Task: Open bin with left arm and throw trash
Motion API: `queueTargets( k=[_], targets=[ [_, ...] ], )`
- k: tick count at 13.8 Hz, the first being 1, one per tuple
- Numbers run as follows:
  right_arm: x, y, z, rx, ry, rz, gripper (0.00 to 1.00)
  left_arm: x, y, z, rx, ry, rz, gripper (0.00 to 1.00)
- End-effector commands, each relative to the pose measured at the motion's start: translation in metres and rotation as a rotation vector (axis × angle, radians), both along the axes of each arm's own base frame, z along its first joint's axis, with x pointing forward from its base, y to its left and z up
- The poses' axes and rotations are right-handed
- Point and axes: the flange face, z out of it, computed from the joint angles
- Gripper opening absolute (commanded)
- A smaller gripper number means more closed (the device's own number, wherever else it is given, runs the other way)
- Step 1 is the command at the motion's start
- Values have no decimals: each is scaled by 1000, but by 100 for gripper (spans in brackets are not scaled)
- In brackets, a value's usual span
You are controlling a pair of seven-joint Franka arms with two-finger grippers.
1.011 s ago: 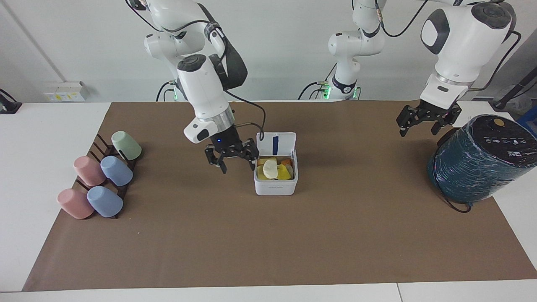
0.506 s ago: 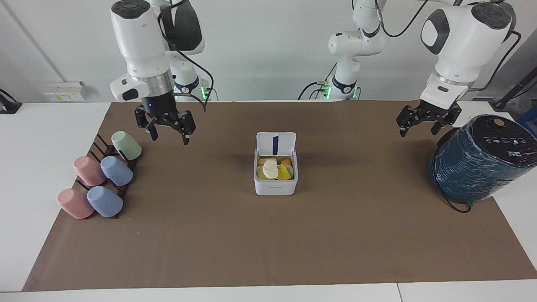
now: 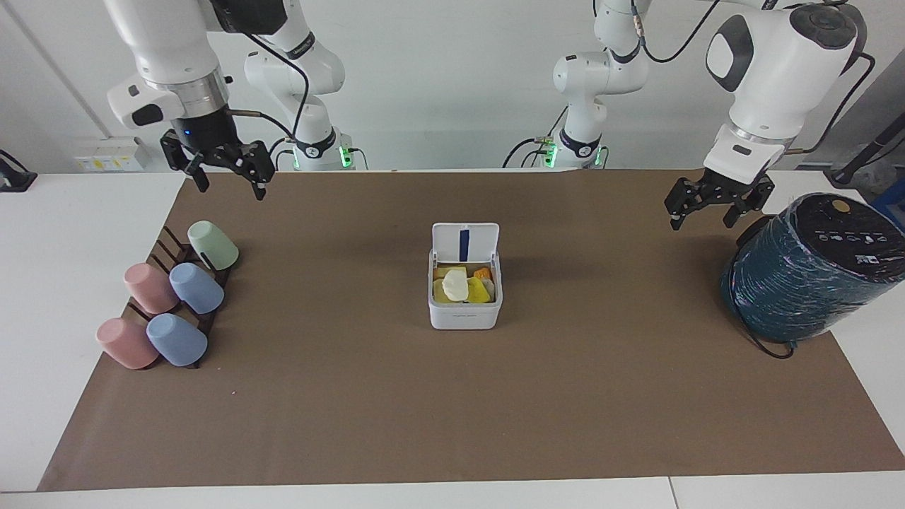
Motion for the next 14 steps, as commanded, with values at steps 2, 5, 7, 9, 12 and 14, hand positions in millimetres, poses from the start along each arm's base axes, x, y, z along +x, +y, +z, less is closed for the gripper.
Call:
queueTargets(
  k=[2,5,7,9,12,14],
  targets=[
    [0,-8,-6,33,-10,1,100,-8,1,2,23,-20,-8,100],
    [0,-11,-7,32,-5,-4,100,-8,0,3,23,-18,-12,100],
    [-3,-14,-7,32,-4,-10,100,-8,6,3,24,-16,-4,100],
    [-3,-15,-7,29,-1,-7,100,-7,19,3,24,-16,12,100],
    [-7,-12,-5,31,21,4,100,-7,25,4,25,-16,2,100],
    [-10,-7,-5,31,41,12,100,-7,26,4,25,-16,2,100]
  ],
)
